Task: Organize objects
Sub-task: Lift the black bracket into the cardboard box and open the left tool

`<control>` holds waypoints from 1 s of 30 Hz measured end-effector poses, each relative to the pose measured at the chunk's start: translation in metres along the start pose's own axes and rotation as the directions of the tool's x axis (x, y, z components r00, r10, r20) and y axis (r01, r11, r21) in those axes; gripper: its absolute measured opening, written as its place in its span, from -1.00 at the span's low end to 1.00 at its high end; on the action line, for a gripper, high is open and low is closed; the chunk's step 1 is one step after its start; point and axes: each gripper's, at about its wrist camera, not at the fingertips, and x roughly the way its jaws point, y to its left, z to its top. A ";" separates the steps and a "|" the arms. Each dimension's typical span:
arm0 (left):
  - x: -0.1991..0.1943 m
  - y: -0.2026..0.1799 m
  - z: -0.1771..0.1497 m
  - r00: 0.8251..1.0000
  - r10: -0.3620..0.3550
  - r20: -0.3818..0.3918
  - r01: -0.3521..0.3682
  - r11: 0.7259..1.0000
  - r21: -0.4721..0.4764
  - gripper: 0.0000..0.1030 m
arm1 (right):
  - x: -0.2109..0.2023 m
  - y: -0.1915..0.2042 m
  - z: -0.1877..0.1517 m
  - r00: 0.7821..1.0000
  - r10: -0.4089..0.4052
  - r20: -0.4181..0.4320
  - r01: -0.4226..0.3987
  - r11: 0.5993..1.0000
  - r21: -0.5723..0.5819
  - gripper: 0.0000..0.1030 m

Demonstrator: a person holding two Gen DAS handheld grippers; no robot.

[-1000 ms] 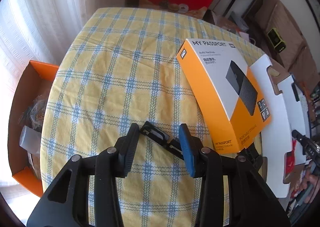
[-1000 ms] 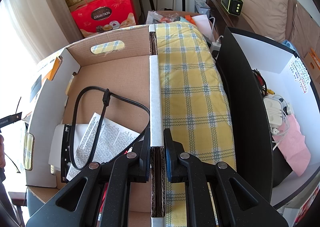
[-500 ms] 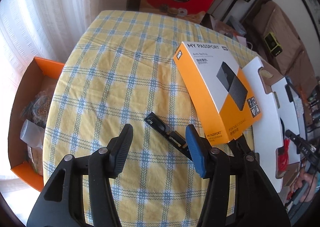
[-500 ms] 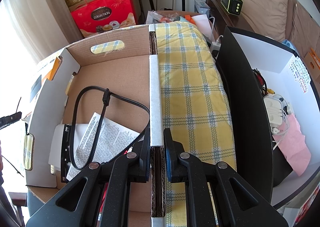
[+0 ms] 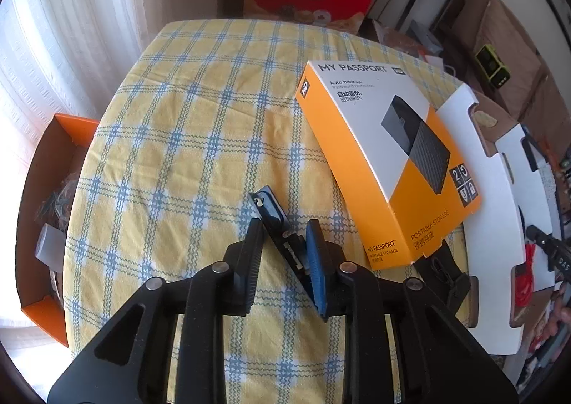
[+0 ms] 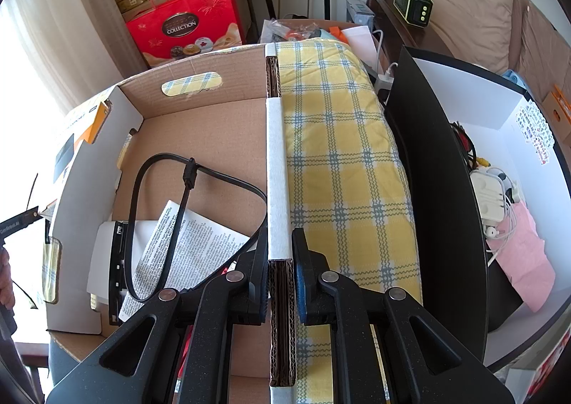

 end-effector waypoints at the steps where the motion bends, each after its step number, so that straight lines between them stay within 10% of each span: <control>1: 0.000 0.002 0.001 1.000 -0.005 0.008 0.005 1.000 -0.006 -0.73 | 0.000 0.000 0.000 1.000 0.000 0.000 0.000 1.000 0.000 -0.80; 20: -0.083 -0.018 0.006 0.971 -0.164 0.174 0.156 0.986 0.061 -0.80 | -0.001 0.000 -0.001 1.000 0.003 0.002 -0.003 1.000 0.000 -0.80; 30: -0.098 -0.085 0.002 0.946 -0.300 0.125 0.277 0.945 0.176 -0.80 | -0.001 -0.001 -0.001 1.000 0.003 0.002 -0.003 1.000 0.000 -0.80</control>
